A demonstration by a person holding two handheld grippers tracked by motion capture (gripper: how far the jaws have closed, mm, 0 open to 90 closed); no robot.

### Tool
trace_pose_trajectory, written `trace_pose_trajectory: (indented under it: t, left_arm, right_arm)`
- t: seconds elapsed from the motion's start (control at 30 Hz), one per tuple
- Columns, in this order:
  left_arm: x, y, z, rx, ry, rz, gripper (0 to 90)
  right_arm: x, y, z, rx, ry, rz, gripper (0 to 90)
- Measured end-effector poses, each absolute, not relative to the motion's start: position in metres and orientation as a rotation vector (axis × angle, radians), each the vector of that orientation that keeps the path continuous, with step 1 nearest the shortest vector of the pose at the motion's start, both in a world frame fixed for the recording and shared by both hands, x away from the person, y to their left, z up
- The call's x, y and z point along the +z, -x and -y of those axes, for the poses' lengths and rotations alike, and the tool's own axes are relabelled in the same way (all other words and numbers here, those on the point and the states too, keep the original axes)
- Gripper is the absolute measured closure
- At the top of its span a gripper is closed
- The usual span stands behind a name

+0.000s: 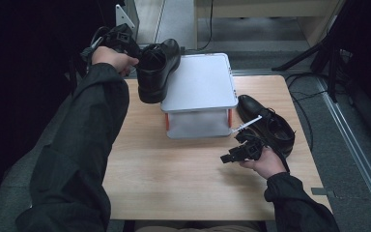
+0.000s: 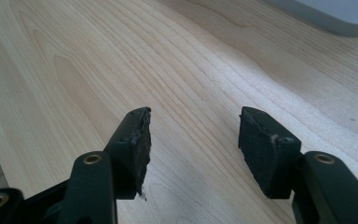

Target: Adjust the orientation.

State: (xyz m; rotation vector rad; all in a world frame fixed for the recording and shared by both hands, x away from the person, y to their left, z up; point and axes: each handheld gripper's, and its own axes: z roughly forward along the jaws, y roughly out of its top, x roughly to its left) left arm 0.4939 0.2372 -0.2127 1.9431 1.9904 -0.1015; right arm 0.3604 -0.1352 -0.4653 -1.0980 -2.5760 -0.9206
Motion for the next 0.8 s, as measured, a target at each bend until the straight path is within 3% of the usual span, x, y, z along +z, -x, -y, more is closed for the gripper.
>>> trace_pose_trajectory:
  t: [0.53,0.8]
  left_arm:
    - [-0.232,-0.517,-0.198,-0.098,-1.987,-2.013,79.2]
    - [-0.233,-0.512,-0.191,-0.182,-1.937,-1.997,73.3]
  right_arm:
    - [-0.466,-0.355,0.152,-0.932,1.158,2.558,45.0]
    - [-0.466,-0.354,0.152,-0.931,1.157,2.56,44.9]
